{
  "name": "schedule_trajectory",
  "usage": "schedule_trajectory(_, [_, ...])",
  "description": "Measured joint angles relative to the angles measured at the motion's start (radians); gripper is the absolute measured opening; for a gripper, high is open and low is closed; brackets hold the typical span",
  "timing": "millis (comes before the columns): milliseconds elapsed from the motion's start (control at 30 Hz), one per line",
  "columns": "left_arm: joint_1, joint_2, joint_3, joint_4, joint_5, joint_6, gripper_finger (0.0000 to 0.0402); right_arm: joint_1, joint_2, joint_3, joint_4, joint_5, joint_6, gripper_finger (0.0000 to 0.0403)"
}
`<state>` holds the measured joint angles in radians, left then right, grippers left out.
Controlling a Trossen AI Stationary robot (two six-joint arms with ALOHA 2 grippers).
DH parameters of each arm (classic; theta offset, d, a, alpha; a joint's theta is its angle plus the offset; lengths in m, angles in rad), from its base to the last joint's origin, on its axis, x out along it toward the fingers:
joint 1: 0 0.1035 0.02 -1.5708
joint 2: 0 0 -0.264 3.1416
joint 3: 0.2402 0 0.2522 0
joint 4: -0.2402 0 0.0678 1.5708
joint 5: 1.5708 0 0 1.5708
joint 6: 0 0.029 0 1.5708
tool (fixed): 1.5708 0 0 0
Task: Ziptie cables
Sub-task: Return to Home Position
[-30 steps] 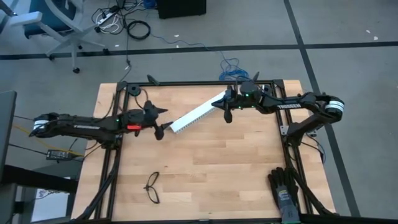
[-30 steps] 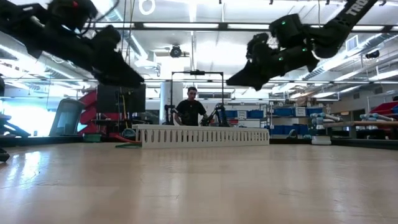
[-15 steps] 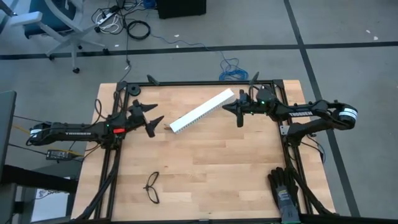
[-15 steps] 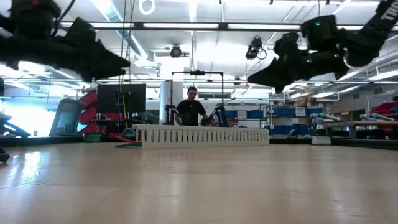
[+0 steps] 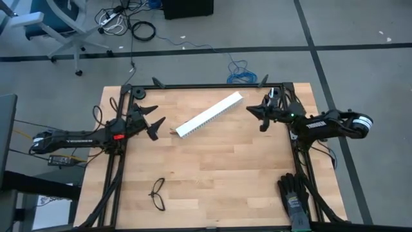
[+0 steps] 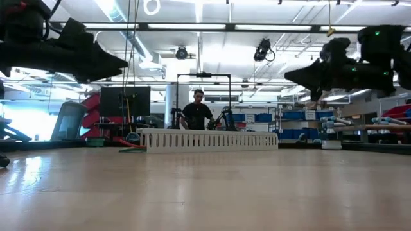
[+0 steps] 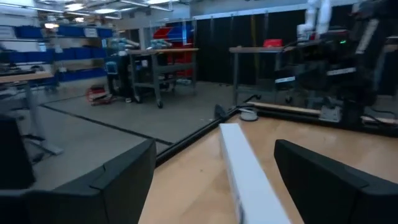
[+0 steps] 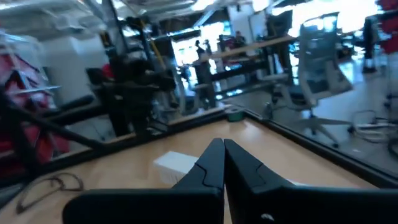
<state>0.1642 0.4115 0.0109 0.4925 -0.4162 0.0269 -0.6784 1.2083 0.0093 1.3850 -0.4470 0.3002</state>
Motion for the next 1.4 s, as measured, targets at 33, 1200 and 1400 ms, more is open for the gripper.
schedule_trajectory(33, [0.0, -0.023, 0.0, -0.027, -0.018, 0.0, 0.0339, -0.013, -0.015, 0.0, -0.005, -0.034, 0.01, 0.0])
schedule_trajectory(1200, [-0.001, -0.411, 0.213, -0.856, -0.123, -0.17, 0.0339, 0.107, -1.015, 0.002, -1.264, 0.481, -0.065, 0.0])
schedule_trajectory(1400, [-0.001, -0.411, 0.195, -0.902, -0.137, -0.224, 0.0339, 0.186, -1.146, 0.022, -1.409, 0.523, -0.04, 0.0])
